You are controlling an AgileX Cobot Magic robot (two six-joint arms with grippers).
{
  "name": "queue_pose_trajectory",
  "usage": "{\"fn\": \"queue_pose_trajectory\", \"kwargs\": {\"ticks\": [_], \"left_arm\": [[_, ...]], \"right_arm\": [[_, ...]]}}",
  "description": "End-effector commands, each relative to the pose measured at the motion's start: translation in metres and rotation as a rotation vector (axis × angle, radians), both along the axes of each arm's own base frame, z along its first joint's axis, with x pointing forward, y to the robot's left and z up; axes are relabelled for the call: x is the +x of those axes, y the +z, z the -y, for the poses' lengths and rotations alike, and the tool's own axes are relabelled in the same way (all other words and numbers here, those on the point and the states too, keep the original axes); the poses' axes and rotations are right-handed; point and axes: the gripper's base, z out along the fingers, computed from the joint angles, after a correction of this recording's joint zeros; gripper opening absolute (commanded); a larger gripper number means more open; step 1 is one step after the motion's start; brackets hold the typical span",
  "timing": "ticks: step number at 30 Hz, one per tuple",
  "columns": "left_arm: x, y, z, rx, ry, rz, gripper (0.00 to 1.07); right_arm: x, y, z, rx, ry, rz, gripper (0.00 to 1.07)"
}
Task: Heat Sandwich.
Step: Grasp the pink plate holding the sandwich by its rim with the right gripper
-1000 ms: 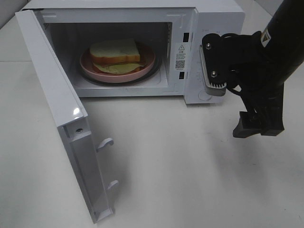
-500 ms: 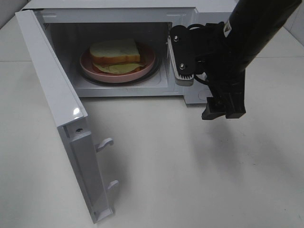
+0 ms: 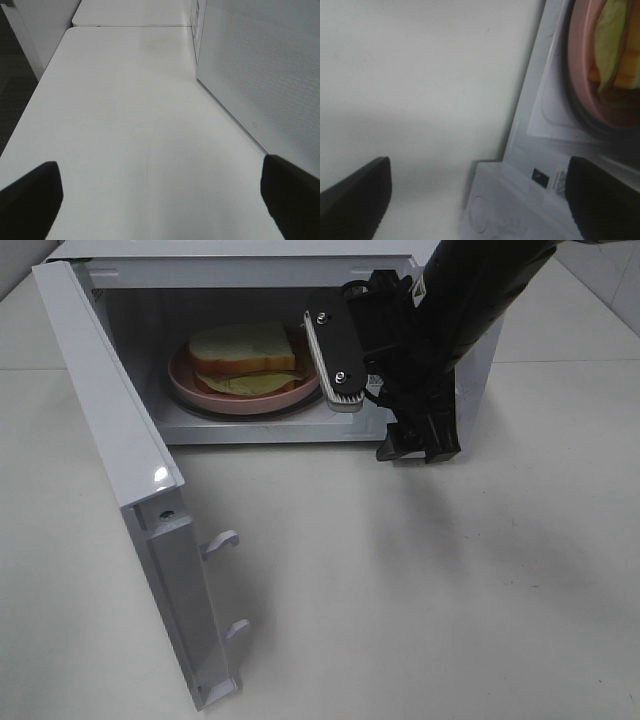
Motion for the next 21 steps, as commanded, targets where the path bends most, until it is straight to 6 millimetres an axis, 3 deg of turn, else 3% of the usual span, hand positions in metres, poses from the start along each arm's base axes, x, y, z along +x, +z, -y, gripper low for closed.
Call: {"fn": "queue_pose_trajectory", "kwargs": {"ticks": [1, 15, 21], "left_arm": [[-0.003, 0.0, 0.001, -0.004, -0.001, 0.032, 1.01], [-0.003, 0.0, 0.001, -0.004, -0.001, 0.032, 1.01], [-0.003, 0.0, 0.001, -0.004, -0.001, 0.032, 1.01]], "right_arm": [[0.005, -0.002, -0.011, 0.021, 0.064, 0.059, 0.9], [0.026, -0.011, -0.03, 0.048, 0.071, 0.084, 0.88], [0.037, -0.029, -0.046, 0.048, 0.085, 0.065, 0.87]]}}
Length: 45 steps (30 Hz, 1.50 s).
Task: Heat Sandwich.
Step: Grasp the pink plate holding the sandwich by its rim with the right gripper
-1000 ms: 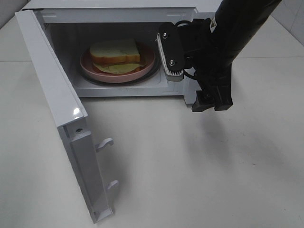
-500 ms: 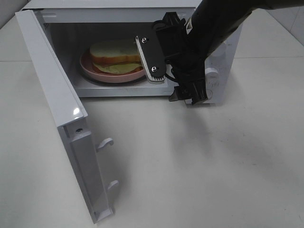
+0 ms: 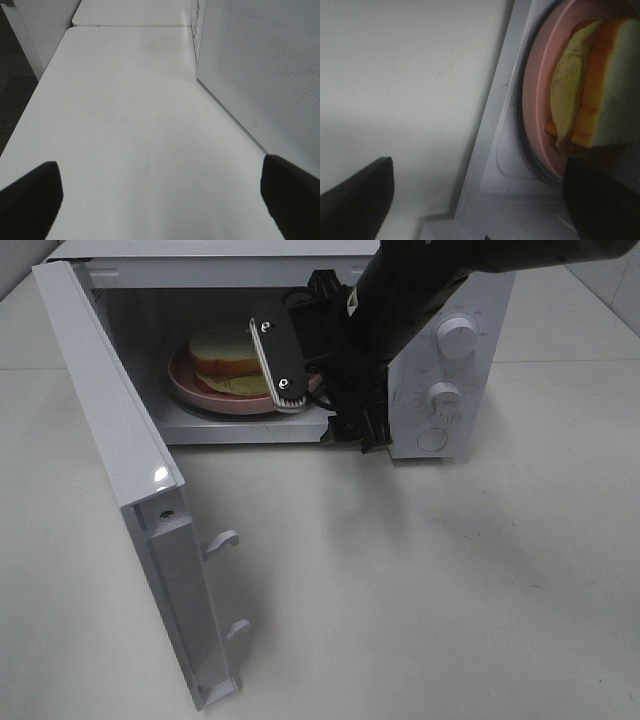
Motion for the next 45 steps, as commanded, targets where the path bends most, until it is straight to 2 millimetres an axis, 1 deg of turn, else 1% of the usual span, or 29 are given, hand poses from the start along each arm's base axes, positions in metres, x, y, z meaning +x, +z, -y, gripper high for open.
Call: {"fn": "queue_pose_trajectory", "kwargs": {"ticks": [1, 2, 3, 7, 8, 12, 15, 17, 20, 22, 25, 26, 31, 34, 36, 39, 41, 42, 43, 44, 45], "left_arm": [[-0.003, 0.0, 0.001, -0.004, -0.001, 0.032, 1.01], [-0.003, 0.0, 0.001, -0.004, -0.001, 0.032, 1.01], [-0.003, 0.0, 0.001, -0.004, -0.001, 0.032, 1.01], [-0.003, 0.0, 0.001, -0.004, -0.001, 0.032, 1.01], [-0.003, 0.0, 0.001, -0.004, -0.001, 0.032, 1.01], [-0.003, 0.0, 0.001, -0.004, -0.001, 0.032, 1.01], [-0.003, 0.0, 0.001, -0.004, -0.001, 0.032, 1.01], [-0.003, 0.0, 0.001, -0.004, -0.001, 0.032, 1.01], [-0.003, 0.0, 0.001, -0.004, -0.001, 0.032, 1.01], [-0.003, 0.0, 0.001, -0.004, -0.001, 0.032, 1.01], [-0.003, 0.0, 0.001, -0.004, -0.001, 0.032, 1.01], [-0.003, 0.0, 0.001, -0.004, -0.001, 0.032, 1.01], [-0.003, 0.0, 0.001, -0.004, -0.001, 0.032, 1.01], [-0.003, 0.0, 0.001, -0.004, -0.001, 0.032, 1.01], [-0.003, 0.0, 0.001, -0.004, -0.001, 0.032, 1.01], [-0.003, 0.0, 0.001, -0.004, -0.001, 0.032, 1.01], [-0.003, 0.0, 0.001, -0.004, -0.001, 0.032, 1.01], [-0.003, 0.0, 0.001, -0.004, -0.001, 0.032, 1.01], [-0.003, 0.0, 0.001, -0.004, -0.001, 0.032, 1.01], [-0.003, 0.0, 0.001, -0.004, -0.001, 0.032, 1.01], [-0.003, 0.0, 0.001, -0.004, -0.001, 0.032, 1.01]], "right_arm": [[0.006, -0.008, -0.011, 0.009, 0.008, -0.008, 0.87], [0.007, -0.01, -0.015, 0.015, 0.009, -0.011, 0.87], [0.007, -0.01, -0.015, 0.015, 0.009, -0.011, 0.87], [0.019, -0.017, -0.031, 0.039, 0.007, -0.013, 0.85], [0.019, -0.017, -0.031, 0.039, 0.007, -0.013, 0.85], [0.029, -0.024, -0.039, 0.044, 0.006, -0.009, 0.84], [0.032, -0.027, -0.042, 0.043, 0.007, -0.006, 0.83], [0.038, -0.033, -0.046, 0.044, 0.0, -0.011, 0.83], [0.042, -0.036, -0.048, 0.05, -0.015, -0.017, 0.82], [0.047, -0.044, -0.052, 0.054, -0.034, -0.028, 0.82], [0.05, -0.049, -0.054, 0.048, -0.044, -0.042, 0.81], [0.054, -0.05, -0.057, 0.053, -0.063, -0.047, 0.81], [0.063, -0.054, -0.06, 0.05, -0.106, -0.037, 0.8], [0.066, -0.055, -0.061, 0.062, -0.129, -0.04, 0.8], [0.067, -0.062, -0.061, 0.052, -0.13, -0.047, 0.79], [0.067, -0.065, -0.061, 0.042, -0.13, -0.056, 0.77], [0.066, -0.07, -0.06, 0.026, -0.133, -0.075, 0.72], [0.066, -0.07, -0.06, 0.026, -0.133, -0.075, 0.72], [0.066, -0.07, -0.06, 0.025, -0.133, -0.076, 0.68], [0.066, -0.071, -0.06, 0.024, -0.133, -0.076, 0.55], [0.066, -0.071, -0.06, 0.024, -0.133, -0.076, 0.46]]}}
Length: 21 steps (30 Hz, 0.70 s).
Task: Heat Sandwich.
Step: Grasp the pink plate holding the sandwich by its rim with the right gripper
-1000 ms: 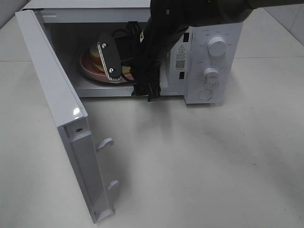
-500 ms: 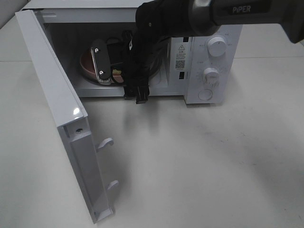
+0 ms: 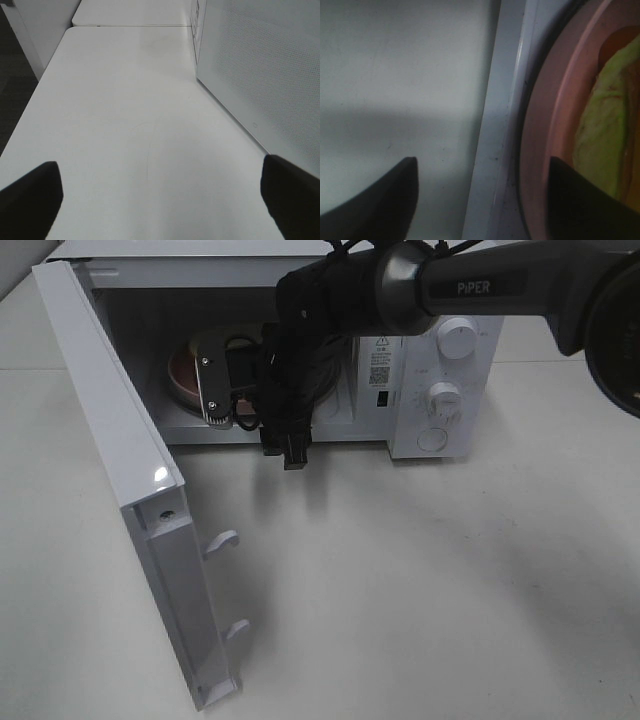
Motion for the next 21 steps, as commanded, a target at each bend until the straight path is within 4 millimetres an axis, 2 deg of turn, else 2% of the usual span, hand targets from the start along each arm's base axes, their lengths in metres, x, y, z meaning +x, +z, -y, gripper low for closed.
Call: {"fn": "queue_pose_trajectory", "kwargs": {"ticks": [1, 2, 3, 4, 21], "left_arm": [[-0.0033, 0.0001, 0.0006, -0.004, -0.001, 0.032, 1.01], [-0.0033, 0.0001, 0.0006, -0.004, -0.001, 0.032, 1.01], [-0.0033, 0.0001, 0.0006, -0.004, -0.001, 0.032, 1.01], [-0.0033, 0.0001, 0.0006, -0.004, -0.001, 0.032, 1.01], [-0.0033, 0.0001, 0.0006, -0.004, -0.001, 0.032, 1.01]], "right_arm": [[-0.0003, 0.0014, 0.0, -0.003, -0.007, -0.005, 0.35], [-0.0003, 0.0014, 0.0, -0.003, -0.007, -0.005, 0.35], [-0.0007, 0.0011, 0.0003, -0.007, -0.008, -0.01, 0.22], [0.0007, 0.0007, 0.0038, -0.013, -0.018, -0.019, 0.0], [0.001, 0.0001, 0.0081, -0.046, -0.011, -0.03, 0.0]]}}
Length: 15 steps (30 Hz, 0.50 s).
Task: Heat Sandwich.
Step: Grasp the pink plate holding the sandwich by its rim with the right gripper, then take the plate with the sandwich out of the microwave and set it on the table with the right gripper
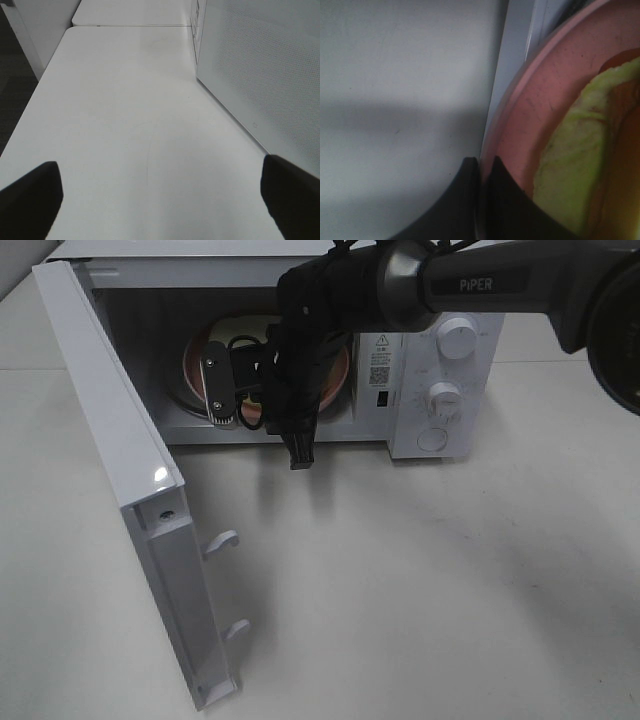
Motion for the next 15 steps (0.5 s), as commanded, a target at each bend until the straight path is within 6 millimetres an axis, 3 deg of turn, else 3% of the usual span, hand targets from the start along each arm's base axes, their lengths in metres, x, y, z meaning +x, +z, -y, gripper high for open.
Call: {"fn": "queue_pose_trajectory", "kwargs": {"ticks": [1, 15], "left_arm": [[-0.0033, 0.0001, 0.0006, -0.004, -0.001, 0.032, 1.01], [-0.0033, 0.0001, 0.0006, -0.003, -0.001, 0.032, 1.01]], "right_arm": [[0.0011, 0.0001, 0.0039, -0.014, -0.001, -0.008, 0.0], [-0.005, 0.0076, 0.0088, -0.079, 0.097, -0.009, 0.0]]}}
